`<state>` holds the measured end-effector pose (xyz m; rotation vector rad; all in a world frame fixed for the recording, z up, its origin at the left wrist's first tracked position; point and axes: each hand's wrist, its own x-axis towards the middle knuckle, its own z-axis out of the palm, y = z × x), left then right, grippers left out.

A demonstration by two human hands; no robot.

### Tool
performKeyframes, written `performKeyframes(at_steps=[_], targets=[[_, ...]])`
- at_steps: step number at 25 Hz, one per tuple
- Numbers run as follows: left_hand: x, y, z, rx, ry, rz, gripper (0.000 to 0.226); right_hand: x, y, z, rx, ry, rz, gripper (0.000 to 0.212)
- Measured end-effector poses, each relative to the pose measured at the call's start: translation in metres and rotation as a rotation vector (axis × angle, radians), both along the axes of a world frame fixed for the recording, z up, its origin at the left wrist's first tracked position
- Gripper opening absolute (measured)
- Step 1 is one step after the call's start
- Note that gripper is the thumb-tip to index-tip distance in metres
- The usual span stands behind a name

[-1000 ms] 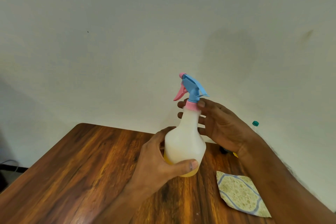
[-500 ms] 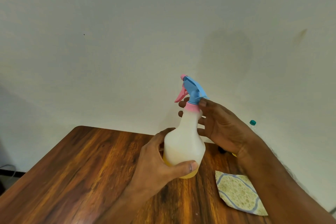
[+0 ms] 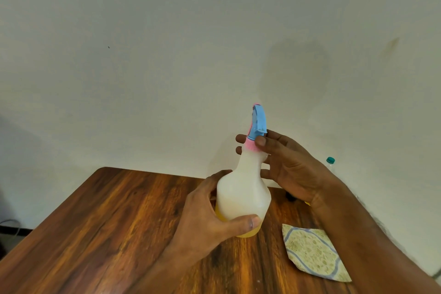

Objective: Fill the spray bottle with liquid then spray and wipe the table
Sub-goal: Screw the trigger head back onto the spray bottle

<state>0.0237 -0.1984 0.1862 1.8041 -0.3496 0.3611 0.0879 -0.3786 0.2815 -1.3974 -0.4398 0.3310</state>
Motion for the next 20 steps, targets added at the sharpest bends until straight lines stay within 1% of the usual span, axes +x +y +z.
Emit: performKeyframes(at_steps=[2, 5, 8, 10, 11, 12, 13, 15, 17, 18, 20], targets=[[0.000, 0.001, 0.001, -0.007, 0.006, -0.013, 0.084, -0.002, 0.000, 0.000, 0.002, 0.007, 0.038, 0.068], [0.001, 0.001, -0.001, -0.021, -0.010, -0.008, 0.086, -0.007, 0.002, 0.003, -0.005, -0.022, 0.011, 0.045], [0.001, -0.006, -0.007, 0.032, -0.051, 0.138, 0.093, -0.016, 0.013, -0.002, -0.036, -0.087, -0.109, 0.033], [0.001, -0.011, -0.010, 0.094, -0.065, 0.233, 0.099, -0.019, 0.019, -0.010, -0.079, -0.149, -0.191, 0.031], [0.001, -0.010, -0.010, 0.098, -0.056, 0.229, 0.099, -0.019, 0.019, -0.011, -0.095, -0.159, -0.200, 0.032], [0.002, -0.007, -0.009, 0.087, -0.040, 0.184, 0.097, -0.018, 0.017, -0.009, -0.100, -0.148, -0.177, 0.033], [0.004, -0.001, -0.008, 0.058, -0.008, 0.094, 0.092, -0.016, 0.012, -0.006, -0.095, -0.121, -0.130, 0.033], [0.009, 0.012, -0.002, -0.022, 0.091, -0.155, 0.083, -0.013, 0.002, 0.004, -0.116, -0.074, -0.030, 0.037], [0.012, 0.021, 0.003, -0.093, 0.165, -0.335, 0.078, -0.010, -0.004, 0.009, -0.192, -0.062, 0.004, 0.045], [0.014, 0.023, 0.004, -0.112, 0.179, -0.373, 0.077, -0.009, -0.005, 0.009, -0.227, -0.071, -0.004, 0.046], [0.016, 0.022, 0.003, -0.119, 0.173, -0.356, 0.077, -0.009, -0.001, 0.008, -0.263, -0.123, -0.045, 0.044]])
